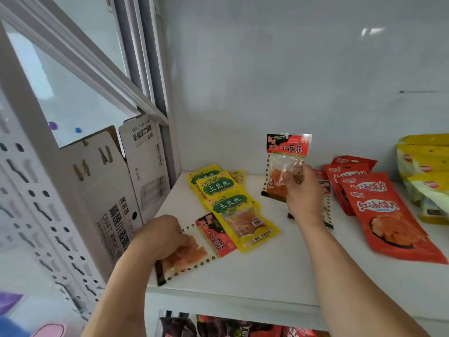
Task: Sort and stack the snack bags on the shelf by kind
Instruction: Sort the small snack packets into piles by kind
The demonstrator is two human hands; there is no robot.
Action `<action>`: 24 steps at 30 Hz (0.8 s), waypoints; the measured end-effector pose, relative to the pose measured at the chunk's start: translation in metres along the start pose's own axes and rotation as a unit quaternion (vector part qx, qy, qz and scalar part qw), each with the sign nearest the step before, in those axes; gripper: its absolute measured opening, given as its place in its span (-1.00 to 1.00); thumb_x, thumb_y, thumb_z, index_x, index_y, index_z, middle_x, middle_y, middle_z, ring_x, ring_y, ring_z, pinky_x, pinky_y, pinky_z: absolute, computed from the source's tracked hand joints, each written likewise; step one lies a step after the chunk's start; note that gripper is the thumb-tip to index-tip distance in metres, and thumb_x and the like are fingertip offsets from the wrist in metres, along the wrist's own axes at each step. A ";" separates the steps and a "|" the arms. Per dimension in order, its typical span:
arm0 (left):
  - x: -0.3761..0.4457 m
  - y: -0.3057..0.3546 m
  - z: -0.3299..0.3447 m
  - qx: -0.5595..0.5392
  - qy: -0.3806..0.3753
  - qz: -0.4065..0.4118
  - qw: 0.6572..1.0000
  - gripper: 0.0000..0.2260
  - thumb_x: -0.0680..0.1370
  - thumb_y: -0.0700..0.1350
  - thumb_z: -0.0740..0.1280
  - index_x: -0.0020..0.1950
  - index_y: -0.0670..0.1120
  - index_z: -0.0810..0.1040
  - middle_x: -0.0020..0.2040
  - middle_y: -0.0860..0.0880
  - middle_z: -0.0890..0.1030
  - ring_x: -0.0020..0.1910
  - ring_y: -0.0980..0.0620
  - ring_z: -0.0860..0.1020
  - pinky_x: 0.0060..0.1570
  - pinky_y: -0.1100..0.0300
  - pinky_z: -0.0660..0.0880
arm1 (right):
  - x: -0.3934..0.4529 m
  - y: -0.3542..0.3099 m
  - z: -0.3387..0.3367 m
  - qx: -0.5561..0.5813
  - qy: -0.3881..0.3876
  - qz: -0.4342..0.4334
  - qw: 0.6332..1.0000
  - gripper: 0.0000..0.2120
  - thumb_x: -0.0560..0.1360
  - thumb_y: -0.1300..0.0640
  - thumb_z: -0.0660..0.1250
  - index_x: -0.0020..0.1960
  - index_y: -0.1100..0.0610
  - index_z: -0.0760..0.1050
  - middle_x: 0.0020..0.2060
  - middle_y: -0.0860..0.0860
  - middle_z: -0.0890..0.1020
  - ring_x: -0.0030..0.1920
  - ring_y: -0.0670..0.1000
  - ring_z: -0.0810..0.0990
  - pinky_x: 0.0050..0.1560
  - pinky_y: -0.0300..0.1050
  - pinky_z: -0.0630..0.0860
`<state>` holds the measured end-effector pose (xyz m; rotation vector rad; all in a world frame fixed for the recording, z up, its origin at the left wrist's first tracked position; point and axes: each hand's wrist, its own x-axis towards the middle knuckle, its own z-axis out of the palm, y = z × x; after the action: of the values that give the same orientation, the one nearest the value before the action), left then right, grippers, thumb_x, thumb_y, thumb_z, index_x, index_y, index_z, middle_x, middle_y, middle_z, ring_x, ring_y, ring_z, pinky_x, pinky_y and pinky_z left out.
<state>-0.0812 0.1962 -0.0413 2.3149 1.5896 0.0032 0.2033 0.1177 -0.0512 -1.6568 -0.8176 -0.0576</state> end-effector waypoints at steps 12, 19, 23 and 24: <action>-0.068 0.008 -0.011 -0.303 0.106 -0.008 0.947 -0.87 0.55 -0.11 0.41 -0.12 -0.15 0.60 -0.21 -0.13 0.70 -0.26 -0.12 0.67 -0.21 0.05 0.60 | -0.008 0.025 -0.069 0.051 -0.052 0.042 0.997 -0.79 0.51 0.09 0.44 0.12 -0.04 0.54 -0.03 -0.12 0.68 0.02 0.02 0.68 0.09 0.10 0.60; -0.087 0.098 0.024 -0.519 0.102 0.046 0.848 -0.84 0.54 -0.14 0.43 -0.18 -0.14 0.51 -0.27 -0.18 0.64 -0.42 -0.02 0.62 -0.29 0.04 0.63 | -0.020 0.042 -0.101 0.066 -0.089 0.063 0.992 -0.79 0.53 0.12 0.43 0.16 -0.01 0.55 0.01 -0.08 0.70 0.03 -0.03 0.68 0.16 0.10 0.58; -0.079 0.148 0.053 -0.577 0.050 0.043 0.814 -0.85 0.55 -0.14 0.39 0.03 -0.19 0.52 -0.14 -0.18 0.69 -0.22 -0.13 0.69 -0.02 -0.18 0.64 | -0.023 0.044 -0.111 0.075 -0.111 0.092 0.987 -0.75 0.57 0.12 0.38 0.24 0.09 0.53 0.08 -0.04 0.67 0.04 -0.02 0.67 -0.08 -0.20 0.60; -0.077 0.160 0.060 -0.570 0.047 0.041 0.819 -0.83 0.55 -0.14 0.39 0.06 -0.19 0.49 -0.10 -0.18 0.69 -0.20 -0.14 0.69 -0.06 -0.14 0.65 | -0.023 0.045 -0.114 0.069 -0.117 0.098 0.986 -0.75 0.59 0.12 0.36 0.26 0.13 0.52 0.10 -0.03 0.65 0.02 -0.03 0.66 -0.22 -0.32 0.53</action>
<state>0.0465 0.0588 -0.0404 1.3939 1.0100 0.8531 0.2547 0.0055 -0.0690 -1.6221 -0.8096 0.3297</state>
